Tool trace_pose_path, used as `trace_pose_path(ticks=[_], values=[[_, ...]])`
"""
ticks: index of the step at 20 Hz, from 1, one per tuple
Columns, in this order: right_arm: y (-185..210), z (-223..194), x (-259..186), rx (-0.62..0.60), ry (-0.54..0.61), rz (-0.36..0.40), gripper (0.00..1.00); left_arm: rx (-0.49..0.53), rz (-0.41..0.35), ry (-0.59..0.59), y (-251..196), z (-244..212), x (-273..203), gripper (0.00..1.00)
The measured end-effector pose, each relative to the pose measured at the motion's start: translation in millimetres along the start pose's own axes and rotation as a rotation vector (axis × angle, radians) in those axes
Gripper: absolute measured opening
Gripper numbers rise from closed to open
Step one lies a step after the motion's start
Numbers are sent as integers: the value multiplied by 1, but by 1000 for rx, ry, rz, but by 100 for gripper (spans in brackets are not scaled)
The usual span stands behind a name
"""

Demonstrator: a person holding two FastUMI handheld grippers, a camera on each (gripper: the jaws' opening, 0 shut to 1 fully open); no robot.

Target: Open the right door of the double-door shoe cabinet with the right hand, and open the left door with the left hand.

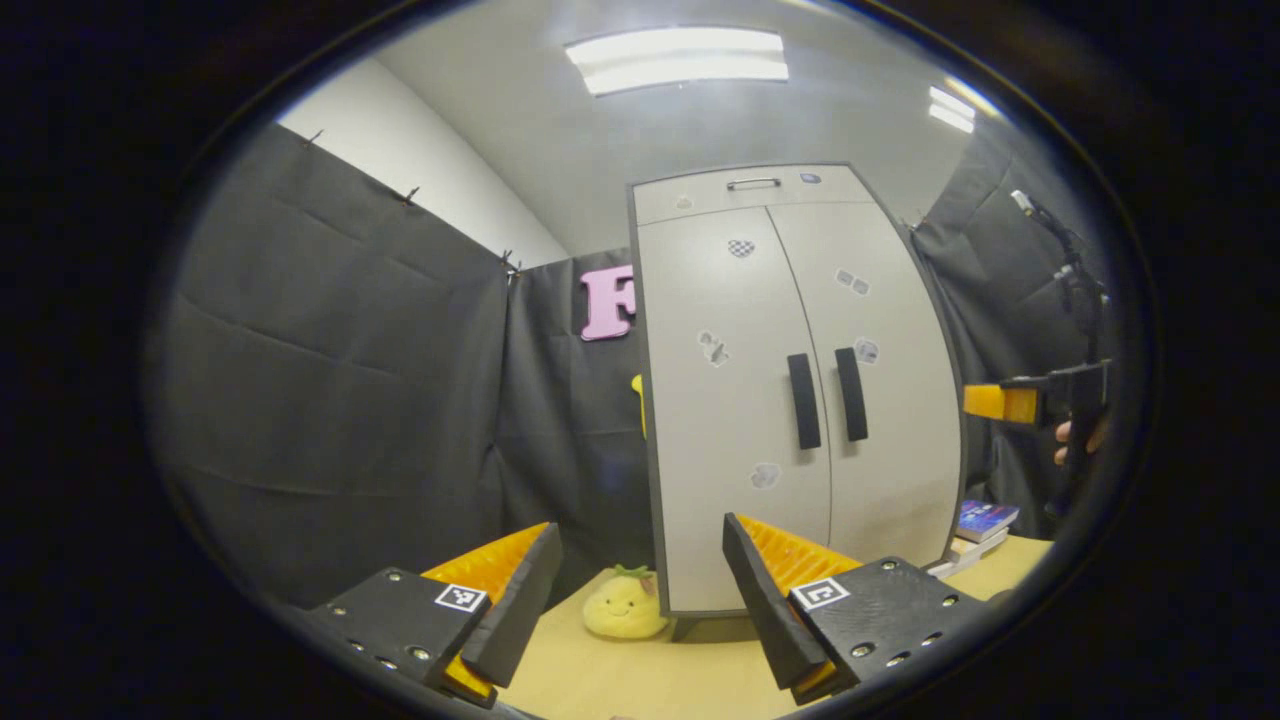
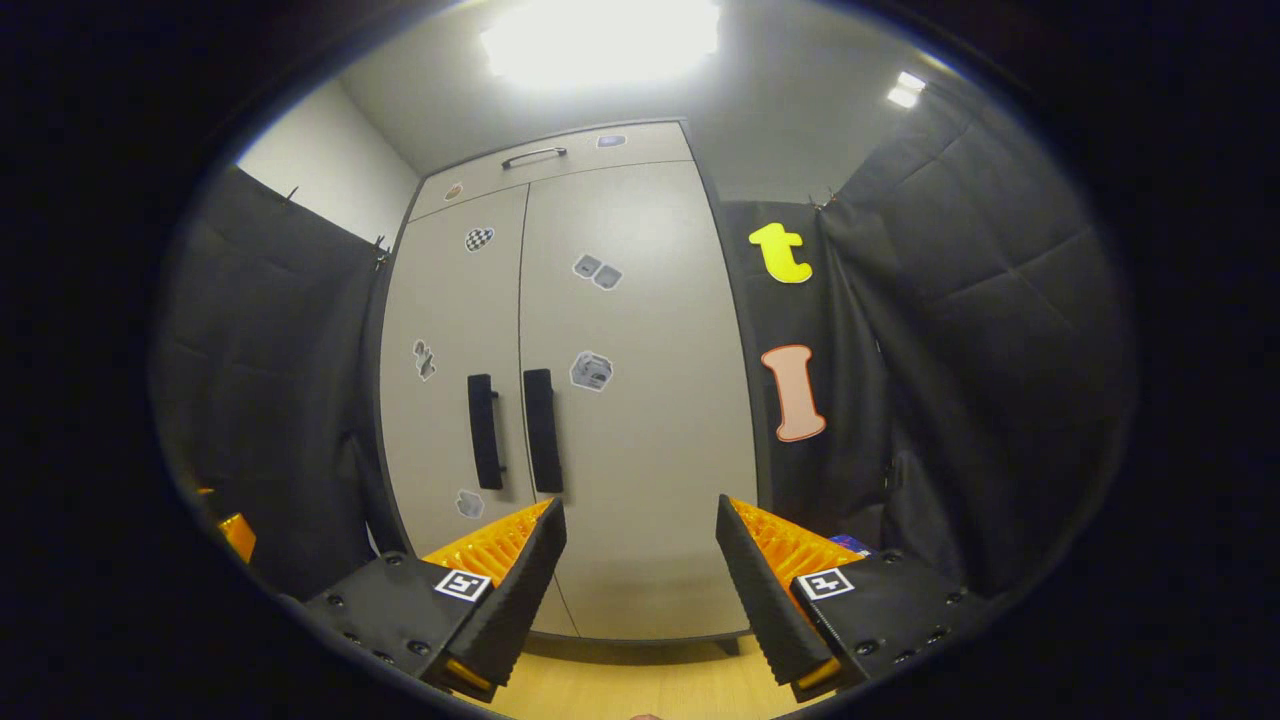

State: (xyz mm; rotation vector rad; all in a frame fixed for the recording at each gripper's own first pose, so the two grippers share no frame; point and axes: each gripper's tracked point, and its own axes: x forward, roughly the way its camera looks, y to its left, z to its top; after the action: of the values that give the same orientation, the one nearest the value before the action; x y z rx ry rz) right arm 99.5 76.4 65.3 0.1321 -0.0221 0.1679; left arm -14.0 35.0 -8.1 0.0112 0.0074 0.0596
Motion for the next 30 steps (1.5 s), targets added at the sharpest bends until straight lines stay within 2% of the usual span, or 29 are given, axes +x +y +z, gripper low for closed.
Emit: trace_pose_path(ticks=[4, 5, 6, 11, 12, 13, 15, 18, 19, 20, 21, 22, 23, 24, 25, 26, 27, 28, 29, 30], values=[[18, 18, 41, 16, -22, 26, 96, 26, 50, 12, 21, -3, -2, 94], [25, 23, 51, 19, -29, 38, 92, 30, 61, 20, 24, -6, -2, 94], [31, 26, 63, 21, -34, 48, 98, 31, 69, 27, 28, -8, -2, 94], [61, 26, 108, -1, -4, 87, 98, 40, 126, 64, 50, -18, -12, 94], [64, 25, 117, -9, 0, 86, 92, 39, 137, 71, 56, -21, -15, 94], [67, 25, 124, -17, 7, 84, 97, 41, 150, 77, 62, -23, -18, 94], [74, 23, 140, -34, 24, 82, 98, 49, 175, 89, 73, -26, -23, 94], [85, 12, 157, -57, 76, 85, 94, 50, 212, 95, 87, -28, -29, 94], [87, 7, 161, -63, 95, 81, 89, 50, 222, 92, 90, -28, -30, 94], [88, 2, 166, -68, 112, 78, 92, 50, 230, 92, 94, -28, -31, 94], [89, -3, 171, -72, 126, 74, 89, 50, 237, 94, 97, -30, -32, 94], [90, -6, 169, -68, 140, 64, 92, 48, 242, 98, 99, -31, -33, 94], [91, -8, 171, -53, 151, 61, 77, 46, 246, 100, 101, -32, -34, 94], [92, -9, 174, -33, 161, 52, 69, 42, 246, 101, 103, -33, -35, 94], [91, -13, 177, -19, 181, 41, 64, 40, 245, 101, 103, -33, -34, 94], [90, -18, 178, -9, 217, 28, 64, 39, 244, 99, 104, -33, -34, 94], [90, -13, 175, -6, 204, 16, 56, 41, 244, 96, 105, -32, -36, 94], [86, -14, 177, -19, 211, -6, 56, 43, 245, 93, 106, -30, -37, 94], [88, -14, 179, -33, 214, -11, 34, 43, 243, 90, 105, -29, -38, 94], [86, -14, 179, -62, 224, -12, 38, 42, 240, 89, 105, -28, -38, 94]])
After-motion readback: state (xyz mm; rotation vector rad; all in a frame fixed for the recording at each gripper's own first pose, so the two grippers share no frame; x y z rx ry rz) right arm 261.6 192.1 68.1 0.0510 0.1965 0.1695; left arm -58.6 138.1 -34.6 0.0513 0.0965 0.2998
